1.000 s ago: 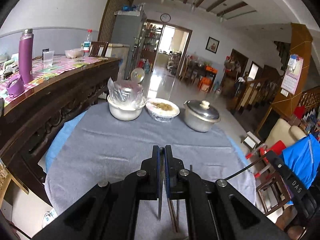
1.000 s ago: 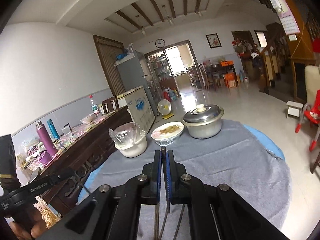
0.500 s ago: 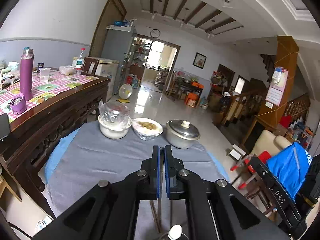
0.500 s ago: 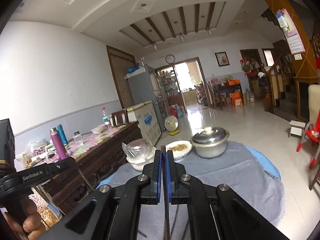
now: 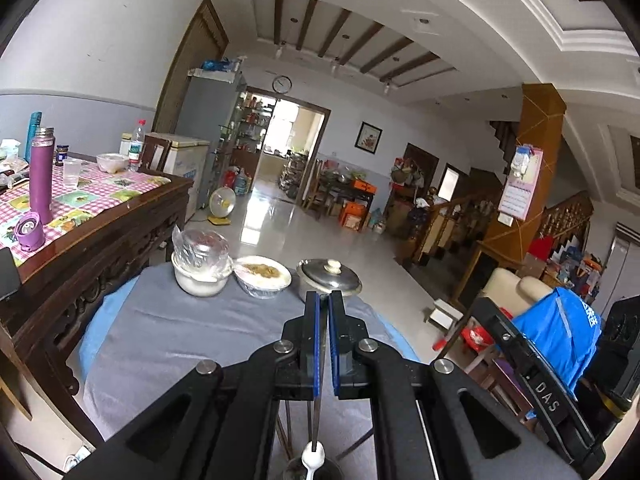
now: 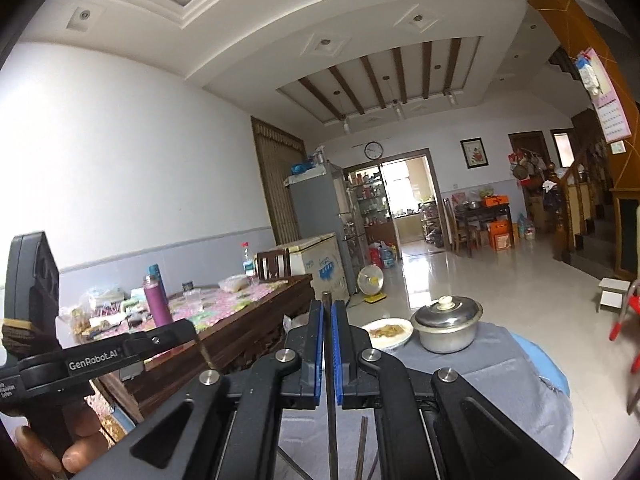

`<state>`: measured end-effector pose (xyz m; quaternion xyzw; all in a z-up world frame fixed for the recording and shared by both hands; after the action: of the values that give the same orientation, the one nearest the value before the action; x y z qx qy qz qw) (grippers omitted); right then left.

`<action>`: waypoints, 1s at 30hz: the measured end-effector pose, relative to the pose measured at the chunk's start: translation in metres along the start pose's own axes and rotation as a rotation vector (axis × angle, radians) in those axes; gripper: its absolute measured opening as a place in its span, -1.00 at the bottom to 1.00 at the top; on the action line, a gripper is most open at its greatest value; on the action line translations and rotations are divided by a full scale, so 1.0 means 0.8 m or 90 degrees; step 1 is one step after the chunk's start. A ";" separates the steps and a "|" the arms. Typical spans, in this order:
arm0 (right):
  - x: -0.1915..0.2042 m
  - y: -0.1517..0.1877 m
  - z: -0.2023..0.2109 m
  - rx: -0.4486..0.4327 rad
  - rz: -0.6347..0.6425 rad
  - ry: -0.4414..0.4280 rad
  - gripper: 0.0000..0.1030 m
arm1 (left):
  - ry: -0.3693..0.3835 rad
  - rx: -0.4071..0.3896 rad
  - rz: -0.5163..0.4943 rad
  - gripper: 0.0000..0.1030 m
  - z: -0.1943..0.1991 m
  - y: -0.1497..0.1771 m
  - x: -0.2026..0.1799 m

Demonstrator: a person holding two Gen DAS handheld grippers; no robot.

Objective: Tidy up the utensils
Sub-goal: 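Lift the chopsticks and lower them upright into the utensil cup, then open both tools to release the chopsticks into the cup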

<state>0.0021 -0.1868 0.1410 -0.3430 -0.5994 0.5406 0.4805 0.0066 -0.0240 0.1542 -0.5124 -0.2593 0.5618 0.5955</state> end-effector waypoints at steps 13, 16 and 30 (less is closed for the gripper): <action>-0.030 0.120 -0.034 0.158 -0.041 0.018 -0.95 | -0.022 0.145 0.006 -0.91 -0.060 0.093 0.012; -0.040 0.132 -0.035 0.177 -0.069 0.018 -0.94 | -0.014 0.165 0.012 -0.91 -0.069 0.102 0.014; -0.129 0.185 -0.002 0.202 -0.197 0.091 -0.82 | -0.033 0.112 0.081 -0.04 -0.047 0.098 0.083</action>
<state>0.0187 -0.2560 -0.0254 -0.2047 -0.5169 0.5219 0.6469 0.0238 0.0141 0.0528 -0.4590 -0.1911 0.6320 0.5945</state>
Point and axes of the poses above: each gripper's, at about its wrist camera, not at the fingertips, and z roughly against the way its jaws point, x to its left, y to its underside, the point moved 8 cm from there along -z, roughly the way its jaws point, and after that the axes turned 9 degrees about -y, right-handed, at the moved point
